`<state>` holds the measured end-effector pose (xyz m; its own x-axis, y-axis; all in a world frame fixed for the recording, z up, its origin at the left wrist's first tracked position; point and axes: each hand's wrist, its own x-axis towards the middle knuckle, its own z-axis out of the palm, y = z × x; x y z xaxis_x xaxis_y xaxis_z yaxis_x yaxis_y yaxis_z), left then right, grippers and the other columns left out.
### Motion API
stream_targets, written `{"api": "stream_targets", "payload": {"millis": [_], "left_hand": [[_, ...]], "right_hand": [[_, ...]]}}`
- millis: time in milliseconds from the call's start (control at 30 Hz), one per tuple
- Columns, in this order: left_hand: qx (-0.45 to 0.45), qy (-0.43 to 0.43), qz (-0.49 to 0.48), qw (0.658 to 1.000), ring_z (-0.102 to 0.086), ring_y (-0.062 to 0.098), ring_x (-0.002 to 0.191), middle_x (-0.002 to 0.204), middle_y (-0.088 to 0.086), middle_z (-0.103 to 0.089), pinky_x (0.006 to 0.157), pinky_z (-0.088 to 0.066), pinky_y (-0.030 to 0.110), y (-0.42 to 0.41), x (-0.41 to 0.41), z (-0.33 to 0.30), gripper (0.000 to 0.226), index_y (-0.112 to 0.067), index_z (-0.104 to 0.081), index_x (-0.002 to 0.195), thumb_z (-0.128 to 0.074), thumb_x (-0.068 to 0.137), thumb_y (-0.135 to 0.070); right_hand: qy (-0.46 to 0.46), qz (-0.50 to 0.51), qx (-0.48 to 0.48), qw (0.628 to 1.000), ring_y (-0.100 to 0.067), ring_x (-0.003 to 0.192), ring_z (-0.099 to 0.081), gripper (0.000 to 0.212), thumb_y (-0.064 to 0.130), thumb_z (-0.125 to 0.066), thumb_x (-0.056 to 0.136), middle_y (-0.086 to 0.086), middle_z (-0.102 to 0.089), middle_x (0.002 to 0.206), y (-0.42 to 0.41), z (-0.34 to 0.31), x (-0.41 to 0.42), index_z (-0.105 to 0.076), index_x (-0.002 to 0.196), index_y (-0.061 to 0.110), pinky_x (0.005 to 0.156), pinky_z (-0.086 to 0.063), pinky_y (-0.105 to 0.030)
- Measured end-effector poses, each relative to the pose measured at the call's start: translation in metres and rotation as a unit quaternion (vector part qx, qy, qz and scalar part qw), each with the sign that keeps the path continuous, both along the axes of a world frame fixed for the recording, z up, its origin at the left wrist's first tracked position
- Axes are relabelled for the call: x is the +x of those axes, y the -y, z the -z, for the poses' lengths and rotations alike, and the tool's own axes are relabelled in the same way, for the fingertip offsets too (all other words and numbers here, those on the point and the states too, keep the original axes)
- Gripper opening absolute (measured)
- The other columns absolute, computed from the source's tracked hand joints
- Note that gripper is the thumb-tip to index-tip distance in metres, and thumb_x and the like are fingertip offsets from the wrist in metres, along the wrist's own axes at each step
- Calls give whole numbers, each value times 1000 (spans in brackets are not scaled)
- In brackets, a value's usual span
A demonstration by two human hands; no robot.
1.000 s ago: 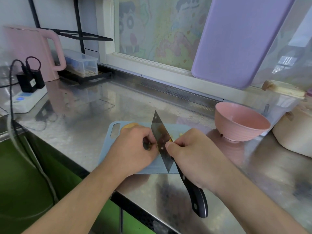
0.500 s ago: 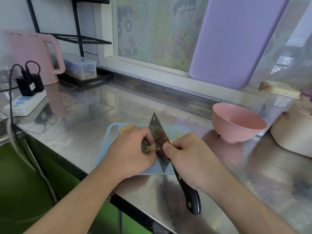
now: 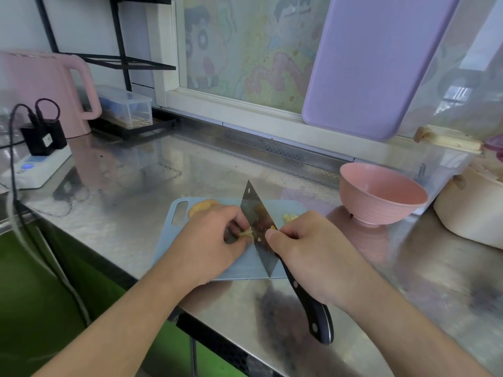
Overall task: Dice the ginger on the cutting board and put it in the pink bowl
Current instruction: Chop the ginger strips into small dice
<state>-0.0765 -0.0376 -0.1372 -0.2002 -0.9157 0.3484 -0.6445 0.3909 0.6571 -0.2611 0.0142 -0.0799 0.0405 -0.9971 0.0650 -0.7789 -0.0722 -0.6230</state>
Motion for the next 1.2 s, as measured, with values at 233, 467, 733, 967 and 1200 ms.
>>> {"api": "stream_targets", "payload": {"millis": [233,467,733,967,1200], "left_hand": [[-8,-20,-12,1000,-61,-4,85,87,-15,-66,72,-46,9,2,0,1,13,-32,-73,86,-81,84,-21],[-15,-22,-14,1000,-64,-3,86,84,-17,-67,73,-49,11,0,1,0,10,-31,-75,84,-82,84,-23],[-15,-20,-25,999,-62,-5,86,84,-15,-66,71,-44,6,-1,2,-1,12,-32,-74,81,-80,83,-21],[-23,-26,-21,999,-63,-1,81,79,-14,-68,69,-46,9,1,2,2,15,-31,-75,76,-81,83,-18],[-31,-26,-29,999,-62,1,81,79,-13,-67,73,-51,19,3,2,1,13,-29,-75,73,-83,80,-21]], "right_hand": [[-3,-2,-4,1000,-18,49,-28,54,37,-57,101,-3,-28,53,-3,-5,-2,-31,62,10,52,-26,-36],[8,-2,-26,1000,-15,48,-23,57,38,-58,103,1,-24,52,-9,-16,-7,-32,63,8,49,-22,-33],[7,-4,2,1000,-18,44,-29,55,37,-57,102,2,-30,45,-9,-10,-1,-34,60,11,46,-27,-29],[-9,2,14,1000,-18,44,-28,54,36,-57,102,3,-26,45,-9,-9,2,-32,60,12,50,-29,-33],[-27,10,27,999,-14,34,-32,53,37,-60,100,5,-31,33,0,-2,9,-34,60,15,45,-28,-27]]}}
